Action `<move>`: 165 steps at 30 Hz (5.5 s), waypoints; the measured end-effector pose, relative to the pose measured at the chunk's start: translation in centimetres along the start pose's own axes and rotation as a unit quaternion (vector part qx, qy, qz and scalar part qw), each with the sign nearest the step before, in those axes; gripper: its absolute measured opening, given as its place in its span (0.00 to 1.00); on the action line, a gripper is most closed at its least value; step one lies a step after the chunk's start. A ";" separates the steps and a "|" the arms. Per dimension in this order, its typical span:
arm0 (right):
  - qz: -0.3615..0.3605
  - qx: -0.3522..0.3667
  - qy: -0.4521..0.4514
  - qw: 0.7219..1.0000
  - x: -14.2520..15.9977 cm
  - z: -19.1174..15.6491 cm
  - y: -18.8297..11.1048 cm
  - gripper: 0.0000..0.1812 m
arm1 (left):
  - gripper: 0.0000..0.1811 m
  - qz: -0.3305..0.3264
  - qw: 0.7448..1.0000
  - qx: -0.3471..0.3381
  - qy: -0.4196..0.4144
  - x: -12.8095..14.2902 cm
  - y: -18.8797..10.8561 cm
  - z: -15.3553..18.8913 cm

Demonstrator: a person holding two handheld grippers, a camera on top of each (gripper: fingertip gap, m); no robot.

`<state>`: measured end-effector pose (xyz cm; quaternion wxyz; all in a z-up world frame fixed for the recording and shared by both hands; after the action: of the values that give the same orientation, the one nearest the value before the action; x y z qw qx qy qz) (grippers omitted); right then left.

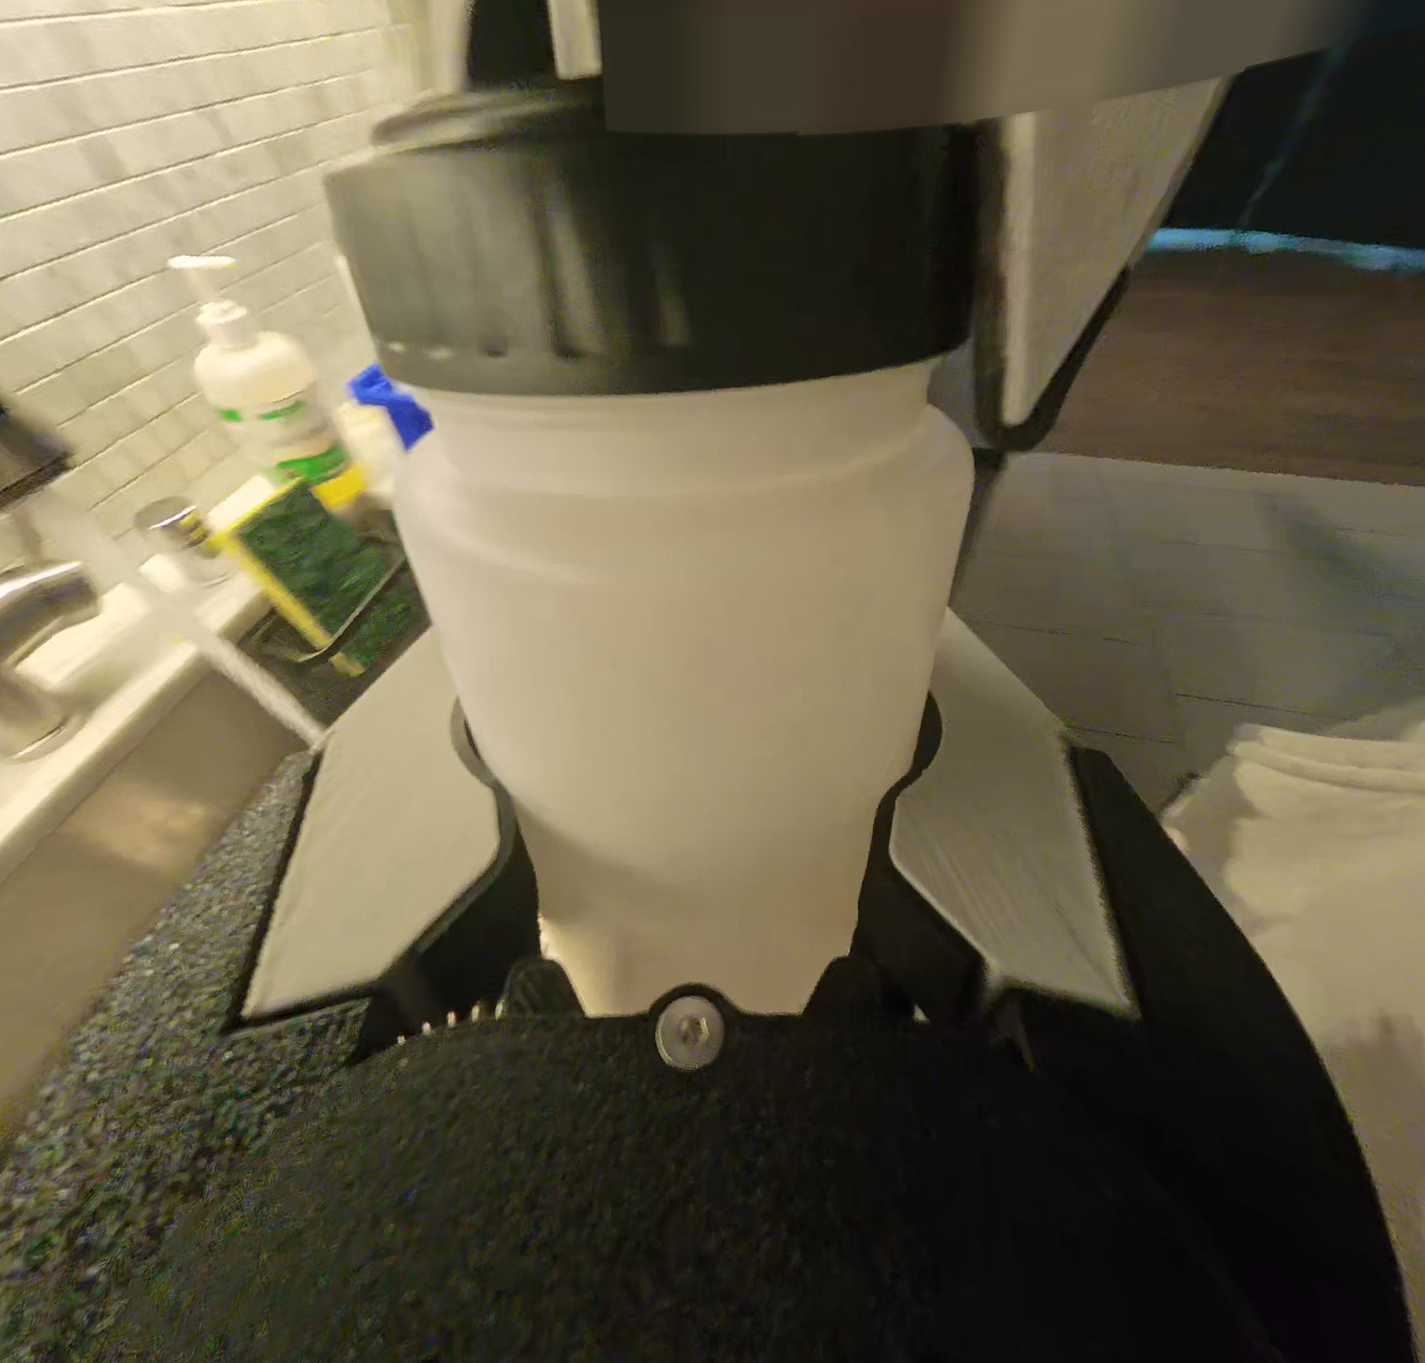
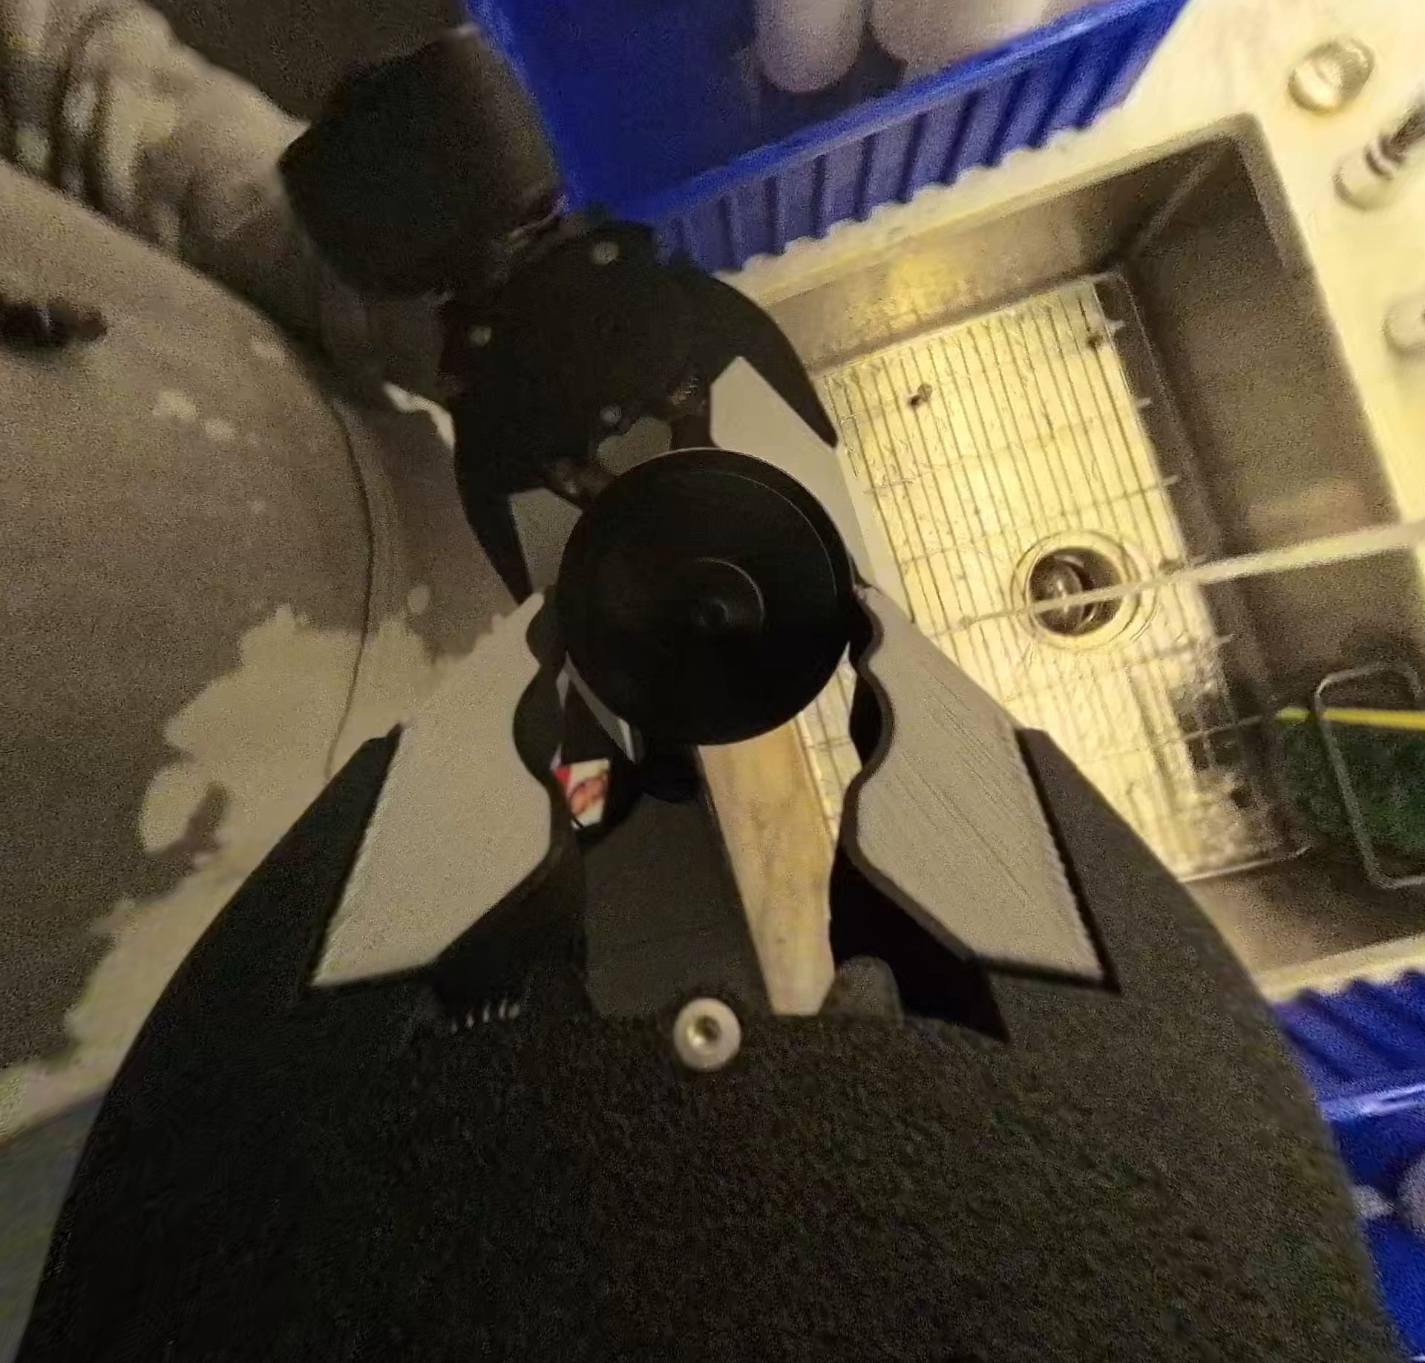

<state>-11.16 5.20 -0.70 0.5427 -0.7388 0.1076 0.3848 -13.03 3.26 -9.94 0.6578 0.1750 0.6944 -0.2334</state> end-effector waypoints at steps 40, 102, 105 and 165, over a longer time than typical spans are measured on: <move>0.486 -0.108 0.001 0.867 -1.3 -0.4 -4.3 0.44 | 0.57 0.092 0.981 0.156 -0.065 -3.9 0.5 2.0; 0.353 0.108 0.212 0.905 16.6 12.8 -5.1 0.44 | 0.58 -0.021 0.968 -0.243 -0.052 15.2 11.0 -21.2; 0.359 0.112 0.204 0.904 16.2 12.7 -5.3 0.44 | 0.58 -0.013 0.969 -0.241 -0.050 15.1 10.9 -21.1; 0.360 0.150 0.185 0.902 16.2 12.1 -5.1 0.44 | 0.58 0.010 0.973 -0.222 -0.062 14.7 10.5 -21.3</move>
<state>-2.65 22.05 -9.46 0.4419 -0.6180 0.5210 0.3891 -26.01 22.83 -25.04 0.7241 0.0170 0.6852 -0.0769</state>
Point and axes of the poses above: each gripper's, where its closed fingertips meet, y out along the fingers, x out of its underside, z = x × y across the jaws, the point moved 5 cm from there along -y, back along the fingers, and after that the axes turned 10 degrees about z, right-handed, at the moved point
